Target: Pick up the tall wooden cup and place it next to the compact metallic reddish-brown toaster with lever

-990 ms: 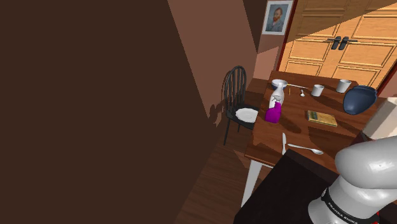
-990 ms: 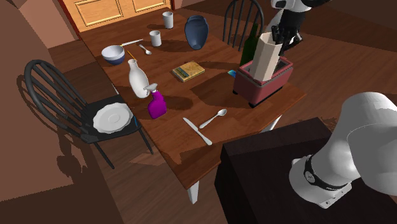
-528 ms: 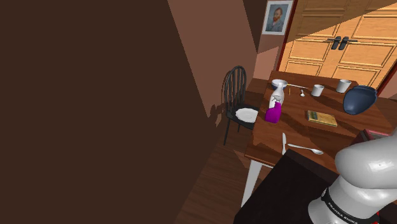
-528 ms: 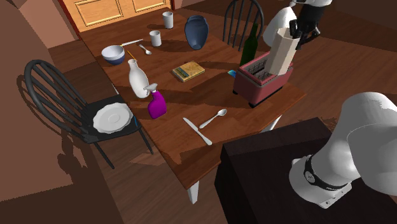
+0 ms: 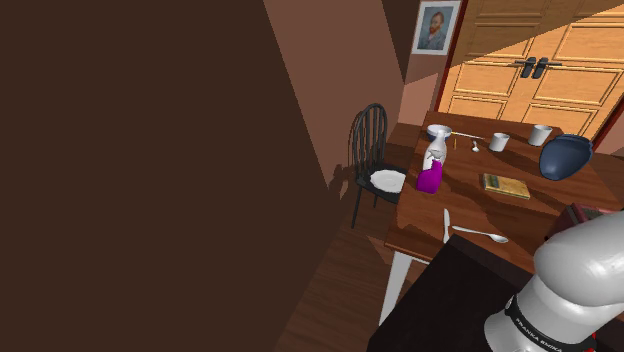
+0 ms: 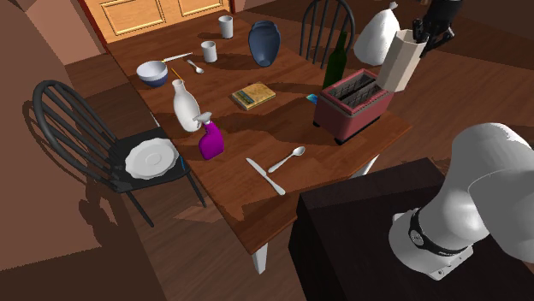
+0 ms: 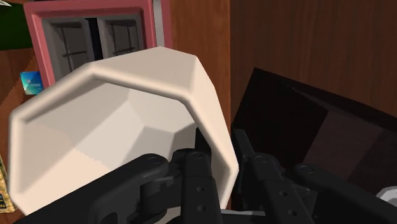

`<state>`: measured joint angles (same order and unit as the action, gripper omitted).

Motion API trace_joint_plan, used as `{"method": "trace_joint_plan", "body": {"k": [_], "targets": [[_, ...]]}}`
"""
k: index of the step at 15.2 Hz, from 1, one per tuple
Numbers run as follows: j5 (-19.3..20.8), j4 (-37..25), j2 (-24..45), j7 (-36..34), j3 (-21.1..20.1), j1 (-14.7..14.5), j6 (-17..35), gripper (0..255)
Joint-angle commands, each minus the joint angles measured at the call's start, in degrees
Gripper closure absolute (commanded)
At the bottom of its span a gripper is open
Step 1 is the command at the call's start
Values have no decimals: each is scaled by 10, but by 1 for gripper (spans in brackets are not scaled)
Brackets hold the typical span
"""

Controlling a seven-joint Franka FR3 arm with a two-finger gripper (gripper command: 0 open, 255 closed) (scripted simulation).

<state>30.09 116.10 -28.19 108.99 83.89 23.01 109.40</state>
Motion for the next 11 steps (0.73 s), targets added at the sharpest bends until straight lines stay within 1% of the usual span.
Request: {"method": "trace_joint_plan", "body": {"k": [1,5,9,10,11], "targets": [[6,-32,-5,26,49,-31,-6,255],[29,-112,-34,62,142,-108,-31,255],[60,-206,-80,95,214,-179,-65,255],[67,-231,-92,104,229,-195,-75,255],[70,-226,-95,102,231,-195,-69,255]]}}
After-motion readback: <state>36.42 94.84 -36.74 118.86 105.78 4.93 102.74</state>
